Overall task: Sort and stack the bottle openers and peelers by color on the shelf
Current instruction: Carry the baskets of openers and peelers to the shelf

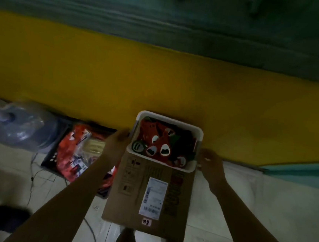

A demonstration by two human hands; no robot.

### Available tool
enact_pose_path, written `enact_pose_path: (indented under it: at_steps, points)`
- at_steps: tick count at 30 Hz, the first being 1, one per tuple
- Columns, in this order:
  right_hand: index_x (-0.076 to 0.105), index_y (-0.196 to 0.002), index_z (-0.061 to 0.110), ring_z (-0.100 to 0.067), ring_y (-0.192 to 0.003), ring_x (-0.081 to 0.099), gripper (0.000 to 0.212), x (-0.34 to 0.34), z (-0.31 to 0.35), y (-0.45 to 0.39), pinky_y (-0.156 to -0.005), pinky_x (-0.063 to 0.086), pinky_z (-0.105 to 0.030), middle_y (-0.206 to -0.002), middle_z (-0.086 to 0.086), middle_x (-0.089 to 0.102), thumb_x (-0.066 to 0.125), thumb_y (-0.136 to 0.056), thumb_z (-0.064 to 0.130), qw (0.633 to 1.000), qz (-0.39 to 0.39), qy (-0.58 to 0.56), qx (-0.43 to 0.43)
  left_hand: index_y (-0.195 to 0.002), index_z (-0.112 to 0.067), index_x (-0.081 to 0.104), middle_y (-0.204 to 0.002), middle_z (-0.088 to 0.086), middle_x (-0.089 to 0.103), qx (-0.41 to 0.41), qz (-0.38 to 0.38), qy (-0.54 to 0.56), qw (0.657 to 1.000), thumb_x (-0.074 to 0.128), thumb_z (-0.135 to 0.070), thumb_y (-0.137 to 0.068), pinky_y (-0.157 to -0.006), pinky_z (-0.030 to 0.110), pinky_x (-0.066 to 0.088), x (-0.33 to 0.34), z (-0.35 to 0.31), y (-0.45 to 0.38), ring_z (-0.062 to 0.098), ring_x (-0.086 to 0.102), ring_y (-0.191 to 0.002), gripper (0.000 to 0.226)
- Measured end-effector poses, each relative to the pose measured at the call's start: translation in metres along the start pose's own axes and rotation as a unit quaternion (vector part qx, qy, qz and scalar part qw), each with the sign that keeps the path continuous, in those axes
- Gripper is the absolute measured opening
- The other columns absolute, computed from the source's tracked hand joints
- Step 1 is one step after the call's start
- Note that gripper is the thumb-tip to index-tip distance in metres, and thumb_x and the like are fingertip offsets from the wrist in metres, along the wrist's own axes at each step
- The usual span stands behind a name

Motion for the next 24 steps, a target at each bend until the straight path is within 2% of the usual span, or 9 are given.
enact_pose_path:
  at_steps: [2, 4, 5, 8, 11, 15, 17, 20, 24]
  points:
    - [0.064, -0.114, 0.012, -0.029, -0.100, 0.065, 0.019, 0.004, 0.007, -0.005, -0.089, 0.055, -0.051, -0.112, -0.011, 0.067, 0.062, -0.095, 0.015, 0.999, -0.023, 0.027, -0.018, -0.091, -0.029, 0.063, -0.073, -0.022, 0.071, -0.001, 0.014, 0.023, 1.000, 0.056, -0.008, -0.098, -0.066, 0.019, 0.053, 0.004, 0.005, -0.018, -0.005, 0.067, -0.069, 0.024]
    - [0.064, -0.117, 0.008, -0.030, -0.099, 0.065, 0.023, 0.010, 0.003, -0.015, -0.088, 0.055, -0.054, -0.111, -0.012, 0.067, 0.062, -0.095, 0.014, 0.997, -0.043, 0.065, -0.026, -0.090, -0.032, 0.063, -0.069, -0.027, 0.070, 0.004, 0.033, 0.013, 0.999, 0.057, -0.012, -0.098, -0.058, 0.013, 0.053, 0.005, 0.007, -0.033, -0.008, 0.067, -0.065, 0.022]
    - [0.064, -0.116, 0.006, -0.031, -0.098, 0.065, 0.022, 0.012, 0.002, -0.017, -0.088, 0.054, -0.055, -0.109, -0.012, 0.067, 0.061, -0.095, 0.011, 0.995, -0.051, 0.077, -0.032, -0.089, -0.030, 0.063, -0.069, -0.022, 0.071, 0.005, 0.037, 0.013, 0.999, 0.057, -0.012, -0.098, -0.056, 0.012, 0.053, 0.004, 0.006, -0.037, -0.006, 0.067, -0.064, 0.021]
    - [0.065, -0.110, 0.005, -0.032, -0.098, 0.064, 0.018, 0.012, 0.007, -0.016, -0.088, 0.054, -0.054, -0.103, -0.009, 0.065, 0.061, -0.093, 0.004, 0.994, -0.056, 0.092, -0.028, -0.087, -0.013, 0.067, -0.078, -0.002, 0.070, -0.006, 0.040, 0.006, 0.999, 0.058, -0.007, -0.097, -0.055, 0.016, 0.054, 0.000, 0.008, -0.045, 0.008, 0.067, -0.067, 0.015]
    - [0.063, -0.104, 0.007, -0.034, -0.100, 0.063, 0.013, 0.014, 0.015, -0.011, -0.089, 0.053, -0.055, -0.104, -0.010, 0.063, 0.060, -0.093, 0.001, 0.994, -0.048, 0.097, -0.015, -0.099, 0.004, 0.066, -0.084, 0.007, 0.067, -0.015, 0.073, -0.009, 0.997, 0.059, -0.003, -0.096, -0.059, 0.024, 0.055, -0.010, 0.003, -0.043, 0.020, 0.064, -0.073, 0.010]
    - [0.059, -0.111, 0.006, -0.032, -0.106, 0.061, 0.018, 0.010, 0.015, 0.018, -0.092, 0.052, -0.054, -0.112, -0.010, 0.061, 0.059, -0.093, 0.003, 0.994, -0.046, 0.099, 0.002, -0.096, -0.008, 0.067, -0.083, 0.005, 0.066, -0.024, 0.115, -0.019, 0.993, 0.060, 0.001, -0.094, -0.064, 0.027, 0.057, -0.026, 0.000, -0.021, 0.025, 0.063, -0.075, 0.011]
    - [0.057, -0.110, 0.006, -0.030, -0.105, 0.062, 0.019, 0.006, 0.011, 0.043, -0.090, 0.055, -0.051, -0.115, -0.012, 0.061, 0.063, -0.092, 0.006, 0.996, -0.042, 0.081, 0.013, -0.091, -0.015, 0.066, -0.089, 0.000, 0.065, -0.015, 0.132, -0.022, 0.991, 0.061, -0.001, -0.094, -0.073, 0.026, 0.056, -0.032, -0.001, -0.007, 0.020, 0.064, -0.082, 0.016]
    - [0.055, -0.110, 0.006, -0.027, -0.100, 0.063, 0.029, 0.000, -0.005, 0.084, -0.086, 0.057, -0.047, -0.109, -0.010, 0.060, 0.071, -0.086, 0.009, 0.995, -0.054, 0.072, 0.045, -0.106, -0.009, 0.065, -0.097, -0.001, 0.065, 0.001, 0.172, -0.029, 0.985, 0.061, -0.002, -0.095, -0.067, 0.013, 0.054, -0.036, -0.008, 0.016, 0.008, 0.064, -0.085, 0.014]
    - [0.051, -0.103, 0.014, -0.027, -0.090, 0.066, 0.030, -0.010, -0.043, 0.139, -0.074, 0.057, -0.038, -0.100, -0.012, 0.066, 0.073, -0.084, 0.011, 0.989, -0.087, 0.012, 0.118, -0.118, -0.006, 0.063, -0.107, 0.008, 0.067, 0.003, 0.252, -0.056, 0.966, 0.064, -0.003, -0.092, -0.084, 0.039, 0.058, -0.027, -0.022, 0.040, 0.026, 0.068, -0.096, 0.025]
Point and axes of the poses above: each hand's wrist, its own y-axis away from the middle knuckle, its own x-axis out of the palm, z = x × y, the point moved 1 cm from there along -y, towards the middle knuckle
